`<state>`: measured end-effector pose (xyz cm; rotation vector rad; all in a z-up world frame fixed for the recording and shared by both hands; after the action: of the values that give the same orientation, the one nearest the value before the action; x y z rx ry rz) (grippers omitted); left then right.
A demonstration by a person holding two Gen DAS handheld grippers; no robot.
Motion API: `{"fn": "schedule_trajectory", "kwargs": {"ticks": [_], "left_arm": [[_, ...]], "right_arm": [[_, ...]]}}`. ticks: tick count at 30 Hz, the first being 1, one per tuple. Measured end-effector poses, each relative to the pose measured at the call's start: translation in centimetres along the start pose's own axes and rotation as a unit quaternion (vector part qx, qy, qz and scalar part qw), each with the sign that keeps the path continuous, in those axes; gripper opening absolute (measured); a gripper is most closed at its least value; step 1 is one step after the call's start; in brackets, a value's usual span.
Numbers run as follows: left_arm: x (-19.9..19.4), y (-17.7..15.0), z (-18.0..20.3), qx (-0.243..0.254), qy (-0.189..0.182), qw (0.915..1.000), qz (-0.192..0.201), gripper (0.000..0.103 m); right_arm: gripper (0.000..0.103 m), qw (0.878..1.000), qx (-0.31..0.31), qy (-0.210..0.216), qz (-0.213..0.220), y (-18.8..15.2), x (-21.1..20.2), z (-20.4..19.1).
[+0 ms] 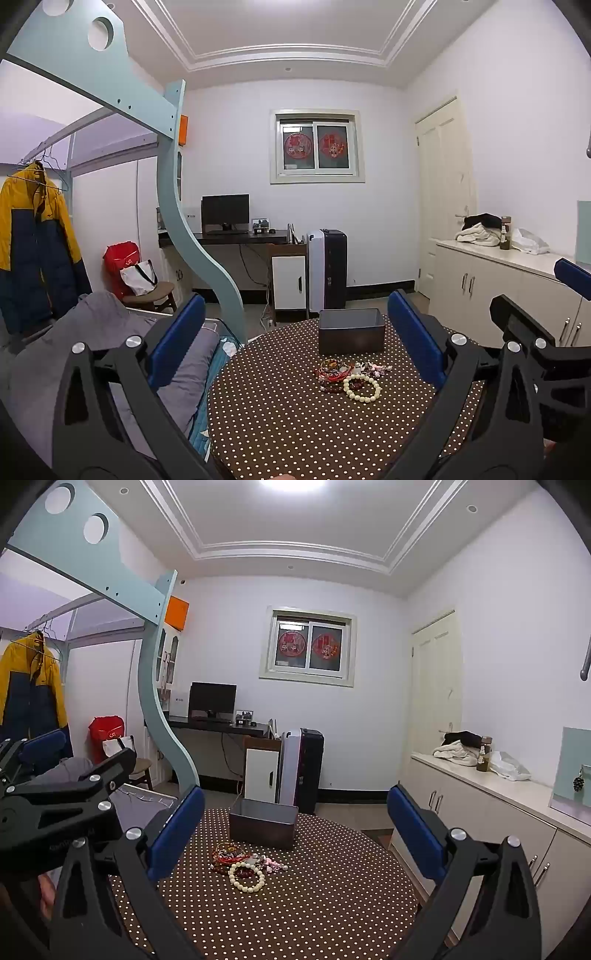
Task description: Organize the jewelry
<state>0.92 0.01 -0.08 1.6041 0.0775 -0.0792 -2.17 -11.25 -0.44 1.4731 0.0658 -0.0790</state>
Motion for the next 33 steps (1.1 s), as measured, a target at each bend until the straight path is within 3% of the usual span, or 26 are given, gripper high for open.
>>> {"fn": "schedule_trajectory", "kwargs": {"ticks": [33], "left_arm": [[-0.5,-0.4,-0.7,0.002,-0.001,1.0,-0.009,0.097]], "right_arm": [[0.095,1.0,0.003,0.001,-0.011,-1.1,0.9,-0.4]]}}
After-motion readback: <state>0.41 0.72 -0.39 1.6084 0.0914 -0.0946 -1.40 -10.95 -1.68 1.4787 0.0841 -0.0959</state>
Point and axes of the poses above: each gripper's, at about its wrist camera, not at the fingertips, and x roughly the way its jaws point, z to its right, y to its top, the point moved 1 cm from there along x, roughly the way its jaws point, and after that the axes turned 1 degree about -z, right-handed, at the moved point
